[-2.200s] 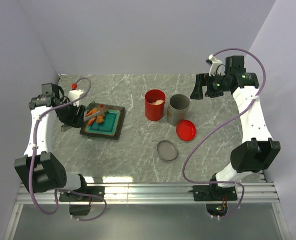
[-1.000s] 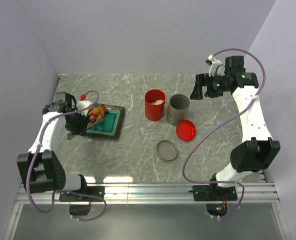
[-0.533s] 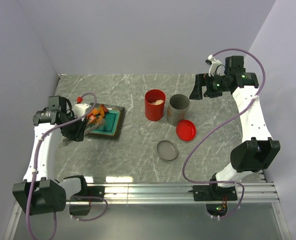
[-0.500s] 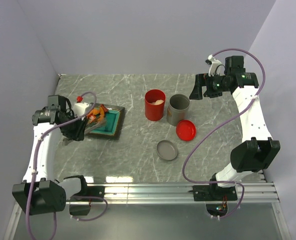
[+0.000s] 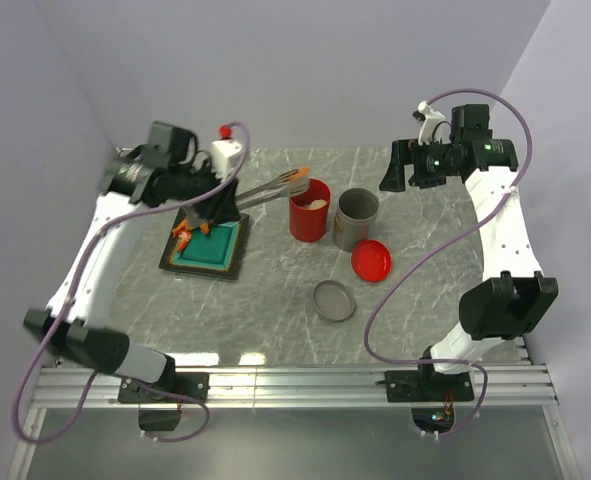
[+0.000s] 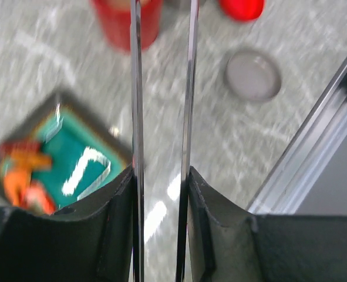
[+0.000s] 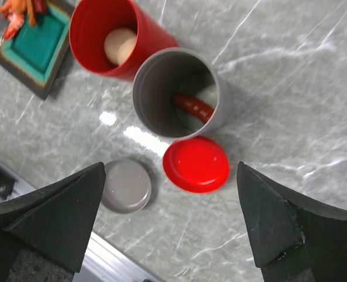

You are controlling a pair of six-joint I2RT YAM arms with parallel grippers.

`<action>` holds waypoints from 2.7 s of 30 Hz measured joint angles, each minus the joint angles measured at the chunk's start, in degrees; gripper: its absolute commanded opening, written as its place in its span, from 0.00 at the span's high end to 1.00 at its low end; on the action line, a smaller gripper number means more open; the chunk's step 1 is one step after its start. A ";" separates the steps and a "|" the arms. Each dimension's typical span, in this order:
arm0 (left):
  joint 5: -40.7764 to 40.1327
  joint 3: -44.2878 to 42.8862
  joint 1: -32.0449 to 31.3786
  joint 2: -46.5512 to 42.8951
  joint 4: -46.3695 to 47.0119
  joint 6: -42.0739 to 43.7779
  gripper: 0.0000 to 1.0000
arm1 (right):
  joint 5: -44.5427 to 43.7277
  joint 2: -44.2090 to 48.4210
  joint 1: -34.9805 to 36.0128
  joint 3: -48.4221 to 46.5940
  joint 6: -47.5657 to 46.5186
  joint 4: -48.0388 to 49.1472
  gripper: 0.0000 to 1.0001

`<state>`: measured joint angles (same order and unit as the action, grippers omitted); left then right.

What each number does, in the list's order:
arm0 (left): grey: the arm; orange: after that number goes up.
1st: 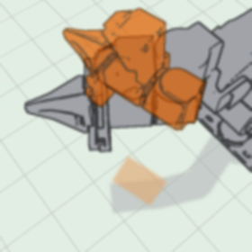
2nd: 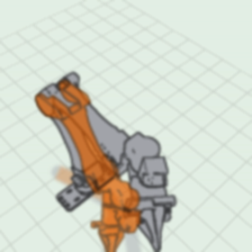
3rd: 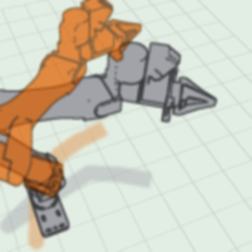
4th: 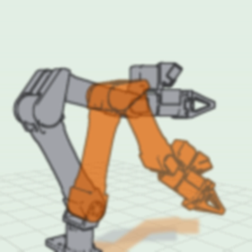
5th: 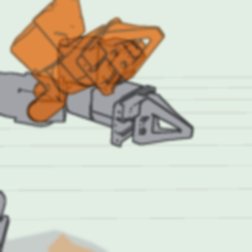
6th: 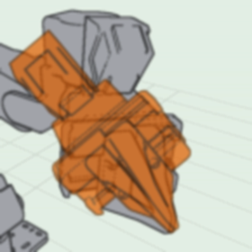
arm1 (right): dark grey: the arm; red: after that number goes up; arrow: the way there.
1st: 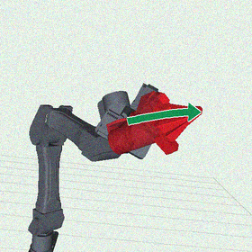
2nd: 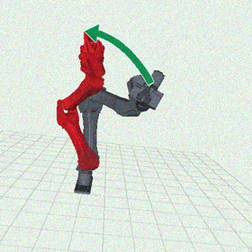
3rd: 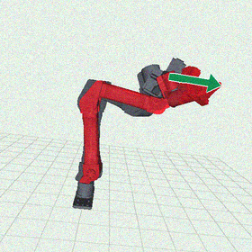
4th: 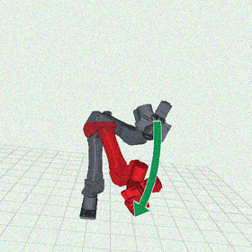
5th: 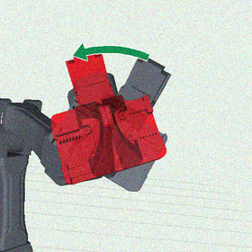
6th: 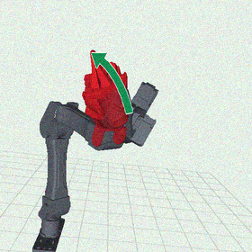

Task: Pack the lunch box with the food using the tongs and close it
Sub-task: Place the food into the lunch box, then pick up the food using the clamp

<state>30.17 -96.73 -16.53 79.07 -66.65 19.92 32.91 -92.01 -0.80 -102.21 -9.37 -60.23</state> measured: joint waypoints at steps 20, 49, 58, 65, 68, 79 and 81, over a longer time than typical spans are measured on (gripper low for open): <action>1.16 -20.33 -16.68 31.58 7.67 -4.66 0.57 | -6.12 -0.44 0.00 -2.93 1.25 0.66 0.00; -0.92 1.84 13.38 4.74 7.43 -0.50 0.39 | -3.30 -0.44 0.00 -2.93 0.48 0.37 0.00; -2.91 19.21 31.01 -2.36 4.17 10.14 0.40 | -1.86 -0.48 0.00 -2.93 0.20 0.07 0.00; -7.61 25.90 34.03 -2.38 4.79 18.03 0.41 | -1.33 -1.57 0.00 -3.26 -0.11 -0.74 0.00; -9.22 26.23 34.03 -1.84 5.25 20.57 0.41 | -1.18 -1.62 0.00 -3.26 -0.11 -1.03 0.00; -15.19 26.23 33.38 2.86 11.10 30.05 0.45 | -0.24 -3.32 0.00 -4.57 -0.11 -1.60 0.00; -16.13 26.23 32.89 3.10 12.11 31.65 0.46 | -0.24 -3.85 0.00 -4.72 -0.09 -1.62 0.00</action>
<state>14.04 -70.50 16.36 82.17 -54.54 51.57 32.67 -95.85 -0.80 -106.94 -9.45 -61.84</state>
